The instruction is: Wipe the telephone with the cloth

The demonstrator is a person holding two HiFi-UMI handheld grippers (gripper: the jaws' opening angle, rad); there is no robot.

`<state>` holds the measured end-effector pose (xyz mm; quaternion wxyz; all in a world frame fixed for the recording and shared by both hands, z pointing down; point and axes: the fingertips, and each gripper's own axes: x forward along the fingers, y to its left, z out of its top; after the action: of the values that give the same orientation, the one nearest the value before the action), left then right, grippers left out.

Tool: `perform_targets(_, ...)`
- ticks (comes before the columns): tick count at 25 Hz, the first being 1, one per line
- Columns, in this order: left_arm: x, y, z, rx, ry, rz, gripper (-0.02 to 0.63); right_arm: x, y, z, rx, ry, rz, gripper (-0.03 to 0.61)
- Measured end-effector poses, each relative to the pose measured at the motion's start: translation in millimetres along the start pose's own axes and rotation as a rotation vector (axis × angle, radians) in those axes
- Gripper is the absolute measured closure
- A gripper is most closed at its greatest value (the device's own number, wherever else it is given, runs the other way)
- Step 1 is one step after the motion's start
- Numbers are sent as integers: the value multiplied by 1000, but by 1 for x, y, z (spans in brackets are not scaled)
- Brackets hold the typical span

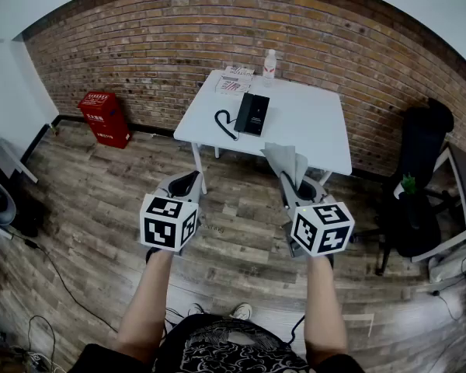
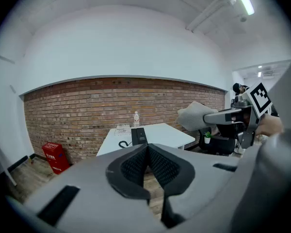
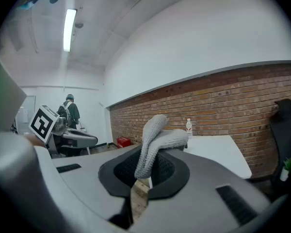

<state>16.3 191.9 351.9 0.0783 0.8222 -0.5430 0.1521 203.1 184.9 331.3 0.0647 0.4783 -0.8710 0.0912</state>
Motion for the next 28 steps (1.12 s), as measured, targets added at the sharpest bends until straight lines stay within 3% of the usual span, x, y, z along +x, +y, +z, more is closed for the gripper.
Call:
perform_targets(15, 33, -15, 1, -6, 19, 16, 607, 10, -31, -12, 6, 38, 47, 568)
perform_targets(28, 127, 62, 6, -23, 30, -66, 607, 121, -49, -11, -9, 98, -14, 568)
